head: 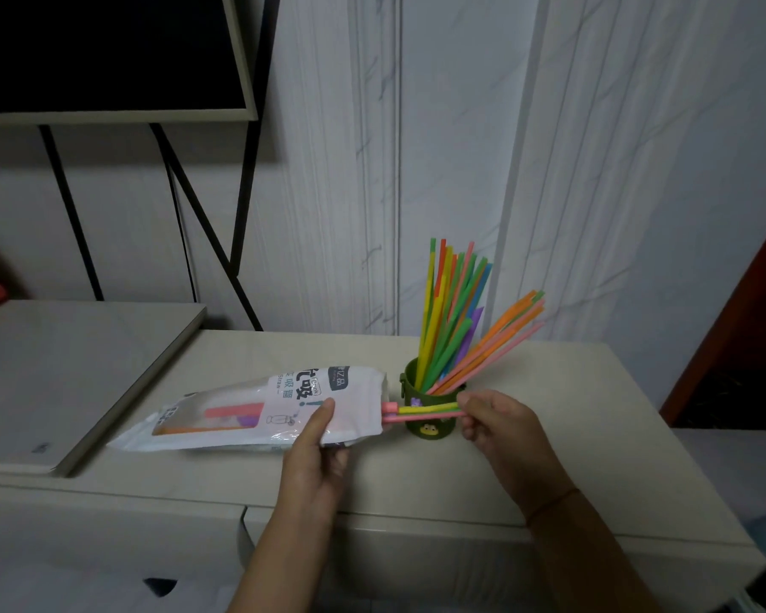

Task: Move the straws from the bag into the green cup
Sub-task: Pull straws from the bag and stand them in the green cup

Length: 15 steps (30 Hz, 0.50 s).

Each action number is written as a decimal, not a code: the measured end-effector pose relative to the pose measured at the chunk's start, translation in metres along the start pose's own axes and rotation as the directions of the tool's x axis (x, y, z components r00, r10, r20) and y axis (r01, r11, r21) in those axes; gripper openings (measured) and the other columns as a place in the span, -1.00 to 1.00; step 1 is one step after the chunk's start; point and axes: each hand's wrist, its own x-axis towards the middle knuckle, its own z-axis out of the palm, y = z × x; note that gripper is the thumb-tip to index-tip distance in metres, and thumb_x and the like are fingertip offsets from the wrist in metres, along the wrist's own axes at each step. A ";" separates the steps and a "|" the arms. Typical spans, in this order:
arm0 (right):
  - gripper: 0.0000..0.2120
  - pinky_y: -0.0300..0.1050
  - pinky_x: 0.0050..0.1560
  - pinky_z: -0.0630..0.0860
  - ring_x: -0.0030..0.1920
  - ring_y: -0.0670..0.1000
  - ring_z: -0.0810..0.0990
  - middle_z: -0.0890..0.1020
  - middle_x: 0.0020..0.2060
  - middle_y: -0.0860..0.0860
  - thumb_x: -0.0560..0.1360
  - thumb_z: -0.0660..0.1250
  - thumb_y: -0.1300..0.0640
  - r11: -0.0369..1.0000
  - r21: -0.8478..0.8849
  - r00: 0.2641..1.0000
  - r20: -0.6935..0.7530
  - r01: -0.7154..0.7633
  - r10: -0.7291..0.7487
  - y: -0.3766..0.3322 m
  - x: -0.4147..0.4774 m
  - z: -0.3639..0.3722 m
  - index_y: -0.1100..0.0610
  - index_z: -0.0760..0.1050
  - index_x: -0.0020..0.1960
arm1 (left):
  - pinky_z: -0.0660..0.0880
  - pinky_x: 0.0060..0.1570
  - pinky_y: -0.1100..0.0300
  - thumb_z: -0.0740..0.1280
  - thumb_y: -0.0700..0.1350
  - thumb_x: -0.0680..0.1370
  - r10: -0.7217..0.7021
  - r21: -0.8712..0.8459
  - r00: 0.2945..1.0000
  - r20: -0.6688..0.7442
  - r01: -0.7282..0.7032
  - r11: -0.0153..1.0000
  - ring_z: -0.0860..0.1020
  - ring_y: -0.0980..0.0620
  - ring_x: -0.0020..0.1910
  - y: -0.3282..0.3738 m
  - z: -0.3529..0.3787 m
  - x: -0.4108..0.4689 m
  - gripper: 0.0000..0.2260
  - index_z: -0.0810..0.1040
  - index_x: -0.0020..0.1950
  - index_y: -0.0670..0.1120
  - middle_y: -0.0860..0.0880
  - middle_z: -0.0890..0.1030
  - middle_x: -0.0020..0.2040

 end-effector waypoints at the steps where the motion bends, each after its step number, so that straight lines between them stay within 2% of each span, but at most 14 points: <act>1: -0.87 -0.32 -0.44 0.45 -0.47 -0.12 0.45 0.51 -0.52 0.01 0.50 0.28 0.31 0.998 0.063 1.000 0.014 -0.012 0.011 0.000 0.001 0.001 0.26 0.55 -0.20 | 0.60 -0.09 0.02 0.35 -0.35 0.49 -0.005 -0.005 1.000 -0.004 0.005 1.000 0.62 -0.04 0.09 -0.001 0.000 0.000 -0.72 0.54 0.14 -0.08 -0.10 0.66 0.11; 4: -0.88 -0.32 -0.43 0.47 -0.46 -0.12 0.44 0.50 -0.46 0.04 0.52 0.25 0.30 0.972 0.227 0.997 0.059 -0.055 0.043 0.003 0.002 0.009 0.29 0.55 -0.12 | 0.59 -0.10 -0.05 0.36 -0.35 0.47 -0.024 -0.011 1.000 -0.010 0.024 1.000 0.64 -0.05 0.07 -0.006 0.001 -0.001 -0.72 0.53 0.11 -0.08 -0.09 0.69 0.05; 6: -0.86 -0.32 -0.41 0.49 -0.45 -0.13 0.47 0.54 -0.38 0.06 0.51 0.27 0.30 0.961 0.261 0.994 0.092 -0.088 0.066 0.008 0.000 0.017 0.35 0.54 0.01 | 0.59 -0.09 -0.03 0.35 -0.36 0.48 -0.025 -0.003 1.000 -0.003 0.025 1.000 0.68 -0.01 -0.02 -0.010 0.002 -0.002 -0.73 0.54 0.11 -0.08 -0.07 0.72 -0.03; 8: -0.85 -0.31 -0.40 0.51 -0.44 -0.13 0.51 0.59 -0.37 0.05 0.50 0.30 0.31 0.963 0.247 0.990 0.111 -0.111 0.086 0.014 -0.003 0.023 0.35 0.54 0.03 | 0.59 -0.09 -0.02 0.35 -0.36 0.49 -0.019 0.011 1.000 0.000 0.019 1.000 0.70 0.03 -0.12 -0.013 0.002 -0.002 -0.75 0.55 0.08 -0.08 -0.05 0.73 -0.09; 11: -0.88 -0.30 -0.39 0.52 -0.44 -0.12 0.52 0.59 -0.39 0.07 0.48 0.32 0.32 0.980 0.181 0.994 0.083 -0.084 0.070 0.016 -0.006 0.024 0.34 0.57 -0.03 | 0.59 -0.09 -0.03 0.35 -0.35 0.49 -0.020 0.012 1.000 -0.016 0.020 1.000 0.67 0.01 -0.05 -0.013 0.001 0.000 -0.75 0.54 0.08 -0.07 -0.06 0.71 -0.02; 15: -0.90 -0.31 -0.44 0.48 -0.50 -0.12 0.48 0.53 -0.49 0.03 0.48 0.31 0.34 0.988 0.151 1.000 0.014 -0.016 0.014 0.007 -0.003 0.016 0.35 0.58 -0.08 | 0.61 -0.13 0.08 0.34 -0.35 0.50 -0.012 0.006 1.000 -0.028 0.012 1.000 0.64 0.01 -0.02 -0.005 -0.002 0.004 -0.75 0.54 0.10 -0.08 -0.07 0.68 0.01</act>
